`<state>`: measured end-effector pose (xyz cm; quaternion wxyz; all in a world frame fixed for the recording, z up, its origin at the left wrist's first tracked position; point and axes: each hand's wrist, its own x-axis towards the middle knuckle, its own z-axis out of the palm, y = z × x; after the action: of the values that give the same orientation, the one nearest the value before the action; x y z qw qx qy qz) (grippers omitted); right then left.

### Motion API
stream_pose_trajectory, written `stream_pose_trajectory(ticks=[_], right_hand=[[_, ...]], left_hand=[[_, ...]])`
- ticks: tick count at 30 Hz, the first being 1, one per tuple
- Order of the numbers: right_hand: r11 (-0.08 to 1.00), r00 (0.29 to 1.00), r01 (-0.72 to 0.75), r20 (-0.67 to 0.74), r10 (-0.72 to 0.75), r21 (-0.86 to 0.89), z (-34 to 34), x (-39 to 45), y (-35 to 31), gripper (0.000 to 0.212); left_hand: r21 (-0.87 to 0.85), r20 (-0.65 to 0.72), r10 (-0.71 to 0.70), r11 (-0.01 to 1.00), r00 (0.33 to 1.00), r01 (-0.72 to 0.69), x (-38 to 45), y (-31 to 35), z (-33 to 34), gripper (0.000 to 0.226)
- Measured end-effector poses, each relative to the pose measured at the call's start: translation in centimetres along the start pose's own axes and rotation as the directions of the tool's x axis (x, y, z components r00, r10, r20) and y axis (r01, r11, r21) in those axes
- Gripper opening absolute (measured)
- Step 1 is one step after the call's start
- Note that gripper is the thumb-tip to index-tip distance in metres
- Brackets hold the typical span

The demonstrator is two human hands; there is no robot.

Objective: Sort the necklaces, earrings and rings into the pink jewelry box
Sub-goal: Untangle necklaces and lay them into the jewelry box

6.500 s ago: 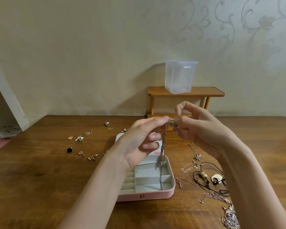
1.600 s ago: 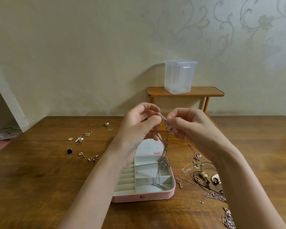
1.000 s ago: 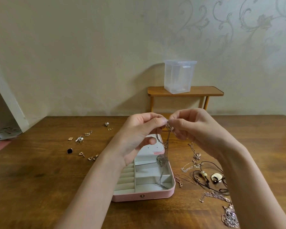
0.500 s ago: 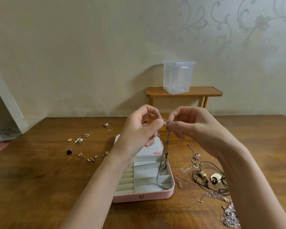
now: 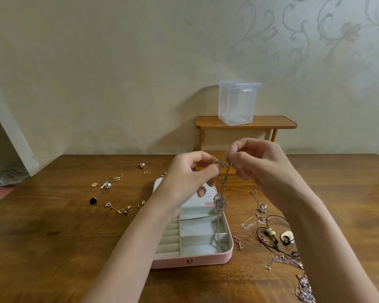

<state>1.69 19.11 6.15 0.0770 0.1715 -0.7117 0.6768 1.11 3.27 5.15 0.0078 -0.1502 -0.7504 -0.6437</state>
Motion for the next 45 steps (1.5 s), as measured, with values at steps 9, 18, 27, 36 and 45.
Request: stream_pose_trajectory(ticks=[9,18,27,36,45], right_hand=[[0.999,0.991,-0.038,0.127,0.034,0.03,0.3,-0.1,-0.6,0.018],[0.989,0.988,-0.15,-0.032,0.151,0.017,0.2,0.0,-0.7,0.02],[0.921,0.976,-0.204,0.146,0.163,0.332,-0.3,0.0,-0.6,0.012],[0.948,0.954,-0.225,0.248,0.168,0.224,-0.2,0.0,-0.4,0.014],[0.961,0.981,-0.18,0.111,0.159,0.209,-0.8,0.1,-0.4,0.011]], left_hand=[[-0.472,0.066,-0.037,0.879,0.997,0.064,-0.5,1.2,0.4,0.011],[0.165,-0.018,0.187,0.97,0.982,-0.181,-0.4,0.1,1.1,0.013],[-0.484,0.091,-0.064,0.869,0.994,0.1,-0.4,0.9,-0.3,0.012],[-0.408,-0.021,0.003,0.913,1.0,-0.012,-0.5,1.4,0.1,0.016],[-0.048,-0.104,0.293,0.953,0.95,-0.299,-0.4,0.6,0.2,0.017]])
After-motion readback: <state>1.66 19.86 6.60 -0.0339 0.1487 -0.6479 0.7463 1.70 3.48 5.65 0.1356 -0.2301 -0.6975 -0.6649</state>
